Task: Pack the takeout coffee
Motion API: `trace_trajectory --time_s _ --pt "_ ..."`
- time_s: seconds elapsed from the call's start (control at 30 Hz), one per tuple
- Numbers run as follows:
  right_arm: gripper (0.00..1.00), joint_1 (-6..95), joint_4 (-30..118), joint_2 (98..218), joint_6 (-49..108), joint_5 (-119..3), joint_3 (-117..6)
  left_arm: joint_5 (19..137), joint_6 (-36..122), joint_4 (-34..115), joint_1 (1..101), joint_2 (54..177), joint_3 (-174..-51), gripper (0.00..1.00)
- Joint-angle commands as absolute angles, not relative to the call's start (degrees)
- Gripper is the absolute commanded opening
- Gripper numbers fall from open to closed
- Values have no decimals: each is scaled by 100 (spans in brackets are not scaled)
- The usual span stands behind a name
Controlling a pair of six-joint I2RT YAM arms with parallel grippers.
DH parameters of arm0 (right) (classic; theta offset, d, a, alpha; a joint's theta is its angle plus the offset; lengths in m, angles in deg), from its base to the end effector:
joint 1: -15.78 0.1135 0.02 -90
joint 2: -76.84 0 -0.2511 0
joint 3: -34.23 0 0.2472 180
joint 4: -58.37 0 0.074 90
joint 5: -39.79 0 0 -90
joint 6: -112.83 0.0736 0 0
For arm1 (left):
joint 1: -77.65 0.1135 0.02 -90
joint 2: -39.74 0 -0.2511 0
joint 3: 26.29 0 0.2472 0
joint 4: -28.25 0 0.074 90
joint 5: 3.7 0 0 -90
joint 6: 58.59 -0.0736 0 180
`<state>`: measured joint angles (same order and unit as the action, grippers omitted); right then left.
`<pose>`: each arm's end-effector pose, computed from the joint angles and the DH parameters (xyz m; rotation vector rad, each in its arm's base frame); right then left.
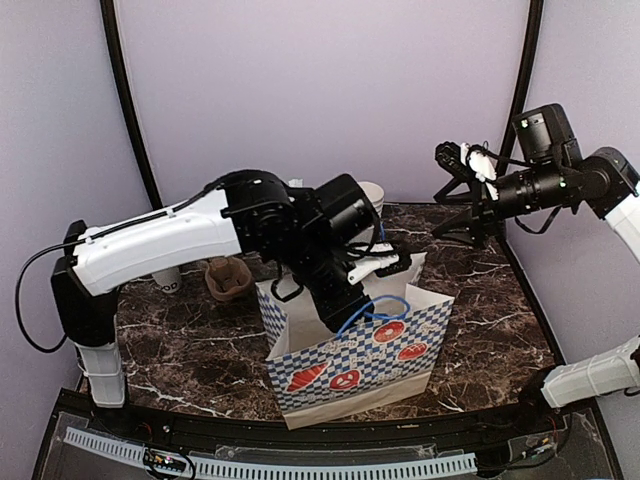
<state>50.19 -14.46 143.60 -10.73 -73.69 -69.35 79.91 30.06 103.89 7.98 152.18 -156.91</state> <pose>0.1759 0.1560 0.4092 -1.3995 1.6662 0.4578 0.1417 -0.4059 0.2987 1.5905 2.1539 -0.5624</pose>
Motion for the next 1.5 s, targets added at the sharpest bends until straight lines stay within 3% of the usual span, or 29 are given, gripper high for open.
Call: trace_trajectory --time_s 0.0,0.3,0.57,1.0,1.13,1.47 --pt "69 4961 -1402 14471 -1114 -7507 -6851 8023 2873 9960 777 14419 -15840 59" --pt "68 4928 -1364 14849 -1131 -7546 -6937 8544 3310 9453 945 13066 -14991 62" --pt "66 4960 -1558 15467 -1292 -8135 -7239 8452 4115 9074 1884 11921 -13310 62" --pt "58 5306 -1693 15910 -1496 -8325 -7590 8902 4872 9220 2681 11250 -12328 63" --pt "58 5461 -1646 15916 -1492 -8204 -7499 8668 4886 9019 2745 11169 -12218 64" --pt "54 5777 -1699 16107 -1428 -7982 -7434 6787 4319 7994 2740 10632 -11392 67"
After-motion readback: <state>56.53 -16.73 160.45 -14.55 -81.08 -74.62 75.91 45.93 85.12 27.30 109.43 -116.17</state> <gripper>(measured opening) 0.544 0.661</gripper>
